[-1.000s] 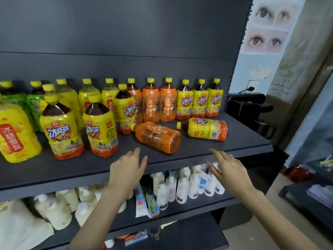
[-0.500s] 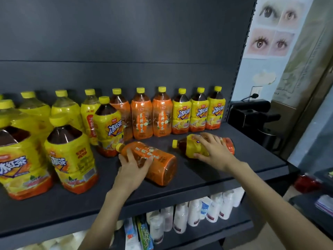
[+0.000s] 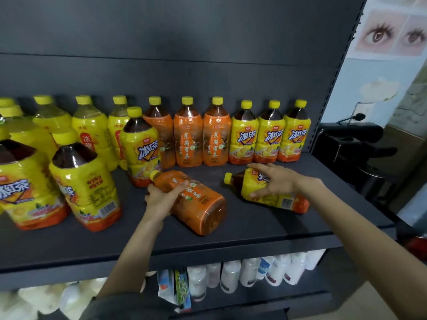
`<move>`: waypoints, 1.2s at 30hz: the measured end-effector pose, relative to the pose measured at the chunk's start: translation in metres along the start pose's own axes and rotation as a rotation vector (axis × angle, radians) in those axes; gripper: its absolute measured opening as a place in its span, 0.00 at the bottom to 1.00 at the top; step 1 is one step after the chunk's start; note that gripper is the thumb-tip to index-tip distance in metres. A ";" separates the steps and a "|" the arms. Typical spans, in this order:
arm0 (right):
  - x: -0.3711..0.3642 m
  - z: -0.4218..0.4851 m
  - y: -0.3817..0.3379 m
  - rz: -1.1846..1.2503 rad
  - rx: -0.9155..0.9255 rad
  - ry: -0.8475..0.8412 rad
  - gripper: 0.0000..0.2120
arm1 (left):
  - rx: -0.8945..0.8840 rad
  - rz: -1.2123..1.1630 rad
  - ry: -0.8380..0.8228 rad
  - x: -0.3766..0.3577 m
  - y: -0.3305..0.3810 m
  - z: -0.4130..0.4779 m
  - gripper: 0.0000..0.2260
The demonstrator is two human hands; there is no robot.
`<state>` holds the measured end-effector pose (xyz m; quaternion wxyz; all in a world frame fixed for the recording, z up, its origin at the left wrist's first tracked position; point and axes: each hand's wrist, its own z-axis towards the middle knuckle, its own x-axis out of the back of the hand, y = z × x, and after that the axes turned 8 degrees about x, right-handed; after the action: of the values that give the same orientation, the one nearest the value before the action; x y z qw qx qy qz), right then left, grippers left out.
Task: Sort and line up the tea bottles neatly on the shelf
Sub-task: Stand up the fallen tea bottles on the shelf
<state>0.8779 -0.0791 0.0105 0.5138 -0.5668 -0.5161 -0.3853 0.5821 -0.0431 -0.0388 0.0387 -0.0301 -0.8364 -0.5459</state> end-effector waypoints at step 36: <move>-0.052 -0.025 0.007 0.977 0.159 1.105 0.40 | -0.111 -0.207 -0.033 -0.015 0.000 -0.001 0.40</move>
<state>0.8781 -0.1133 -0.0365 0.8511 -0.4163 0.1023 -0.3032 0.5974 -0.0436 -0.0396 -0.0332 0.0452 -0.8040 -0.5920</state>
